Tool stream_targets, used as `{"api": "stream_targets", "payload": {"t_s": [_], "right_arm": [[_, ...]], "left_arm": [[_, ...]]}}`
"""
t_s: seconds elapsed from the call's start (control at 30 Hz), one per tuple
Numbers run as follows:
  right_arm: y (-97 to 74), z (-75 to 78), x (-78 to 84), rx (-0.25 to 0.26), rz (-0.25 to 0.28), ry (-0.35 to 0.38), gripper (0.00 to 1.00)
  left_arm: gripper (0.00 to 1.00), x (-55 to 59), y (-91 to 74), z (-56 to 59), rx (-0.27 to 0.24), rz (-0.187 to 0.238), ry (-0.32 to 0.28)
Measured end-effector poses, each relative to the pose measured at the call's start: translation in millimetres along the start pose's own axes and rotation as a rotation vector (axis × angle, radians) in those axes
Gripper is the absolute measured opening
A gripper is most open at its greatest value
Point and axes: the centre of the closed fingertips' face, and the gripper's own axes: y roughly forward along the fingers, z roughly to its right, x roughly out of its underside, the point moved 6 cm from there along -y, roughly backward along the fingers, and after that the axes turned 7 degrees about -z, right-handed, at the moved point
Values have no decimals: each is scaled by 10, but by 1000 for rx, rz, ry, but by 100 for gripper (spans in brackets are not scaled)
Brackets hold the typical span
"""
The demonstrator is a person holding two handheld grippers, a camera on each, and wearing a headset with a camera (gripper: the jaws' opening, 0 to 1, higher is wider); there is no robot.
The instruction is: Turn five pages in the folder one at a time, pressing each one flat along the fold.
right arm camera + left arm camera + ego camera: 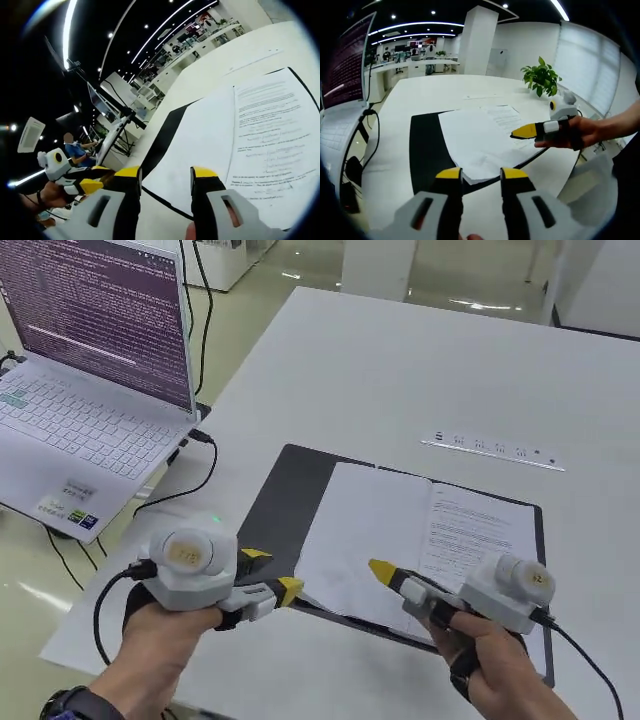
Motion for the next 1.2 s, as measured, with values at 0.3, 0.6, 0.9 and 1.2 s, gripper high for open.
{"api": "stream_targets", "payload": {"t_s": [0.3, 0.6, 0.9, 1.2], "right_arm": [[-244, 91, -23, 14, 14, -8, 37], [-420, 150, 32, 30, 1, -19, 36], [-567, 220, 168, 51, -40, -36, 36], [-585, 244, 195, 56, -41, -18, 36]], "left_arm": [[11, -3, 179, -64, 9, -28, -3], [3, 150, 510, -39, 37, -75, -19], [0, 193, 747, -39, 62, -96, -45], [0, 277, 923, -118, 61, -137, -77]]}}
